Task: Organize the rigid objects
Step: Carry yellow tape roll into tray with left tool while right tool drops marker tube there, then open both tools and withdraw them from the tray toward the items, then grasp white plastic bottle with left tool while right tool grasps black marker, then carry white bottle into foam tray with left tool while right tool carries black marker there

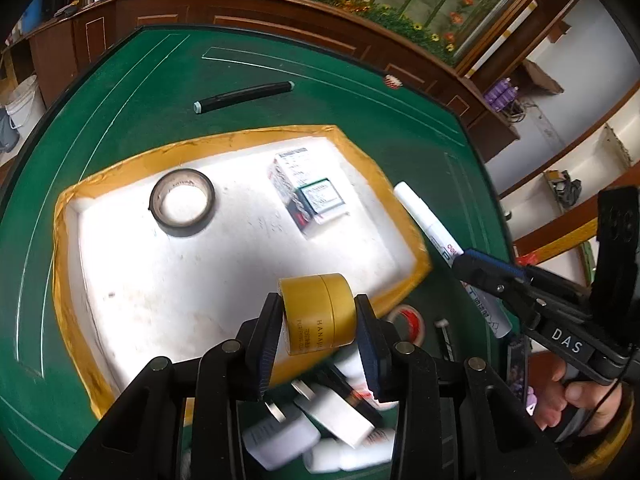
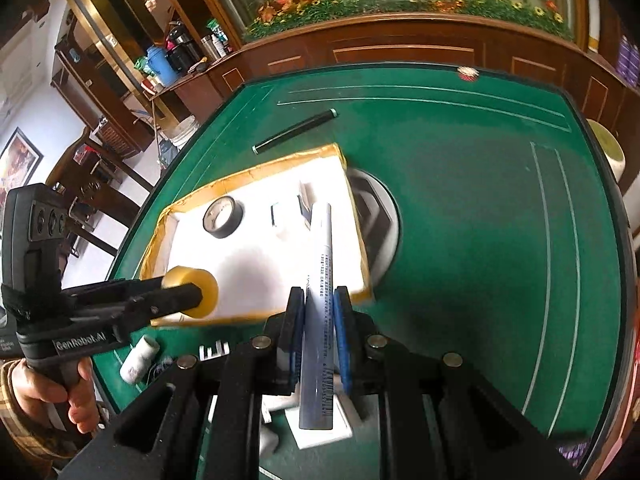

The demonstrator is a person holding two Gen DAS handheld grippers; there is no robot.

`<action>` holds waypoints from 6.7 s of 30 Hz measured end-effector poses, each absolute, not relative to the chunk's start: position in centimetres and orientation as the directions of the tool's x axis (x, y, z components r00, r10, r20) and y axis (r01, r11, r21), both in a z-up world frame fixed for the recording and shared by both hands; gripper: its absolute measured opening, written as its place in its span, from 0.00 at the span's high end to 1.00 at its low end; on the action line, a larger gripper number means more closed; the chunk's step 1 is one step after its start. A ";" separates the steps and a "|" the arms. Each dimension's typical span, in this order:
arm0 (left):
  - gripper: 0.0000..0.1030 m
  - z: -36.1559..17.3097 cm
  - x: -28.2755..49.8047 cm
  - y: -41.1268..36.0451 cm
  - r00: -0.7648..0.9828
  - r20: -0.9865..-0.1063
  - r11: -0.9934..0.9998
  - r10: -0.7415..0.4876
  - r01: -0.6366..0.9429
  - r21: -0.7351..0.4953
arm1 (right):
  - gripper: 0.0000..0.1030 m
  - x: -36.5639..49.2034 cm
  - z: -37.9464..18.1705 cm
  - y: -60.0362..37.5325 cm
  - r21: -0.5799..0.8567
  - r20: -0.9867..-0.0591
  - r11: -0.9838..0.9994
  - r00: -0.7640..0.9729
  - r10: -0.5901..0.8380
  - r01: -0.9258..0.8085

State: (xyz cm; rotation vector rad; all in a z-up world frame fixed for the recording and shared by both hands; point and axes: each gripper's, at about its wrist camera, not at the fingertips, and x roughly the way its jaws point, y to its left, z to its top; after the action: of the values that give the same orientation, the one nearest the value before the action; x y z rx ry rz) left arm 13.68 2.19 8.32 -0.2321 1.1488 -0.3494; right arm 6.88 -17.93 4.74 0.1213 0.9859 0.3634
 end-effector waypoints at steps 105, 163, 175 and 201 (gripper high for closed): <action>0.48 1.6 1.1 -2.0 0.275 -0.919 0.940 -0.283 -0.112 -0.324 | 0.85 -5.6 -4.7 -21.6 -0.018 -0.886 0.962 0.451 0.110 -0.271; 0.61 3.5 -1.9 -3.0 0.272 -0.918 0.956 -0.289 0.128 -0.263 | 0.86 -5.7 -3.3 -22.1 0.039 -0.865 0.962 0.472 0.168 -0.270; 0.61 4.5 -2.0 -2.0 0.294 -0.908 0.954 -0.298 0.111 -0.277 | 0.86 -5.9 -3.0 -21.9 0.037 -0.861 0.963 0.481 0.167 -0.267; 0.62 8.8 0.6 0.0 0.374 -0.865 0.942 -0.334 0.098 -0.322 | 0.86 -5.0 0.4 -20.6 0.063 -0.828 0.959 0.523 0.205 -0.275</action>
State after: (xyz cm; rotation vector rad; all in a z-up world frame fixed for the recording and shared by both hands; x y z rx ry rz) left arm 0.63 0.05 8.82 -0.2310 1.1574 -0.2802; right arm -5.04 -20.59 0.35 -0.0790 0.9798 0.2878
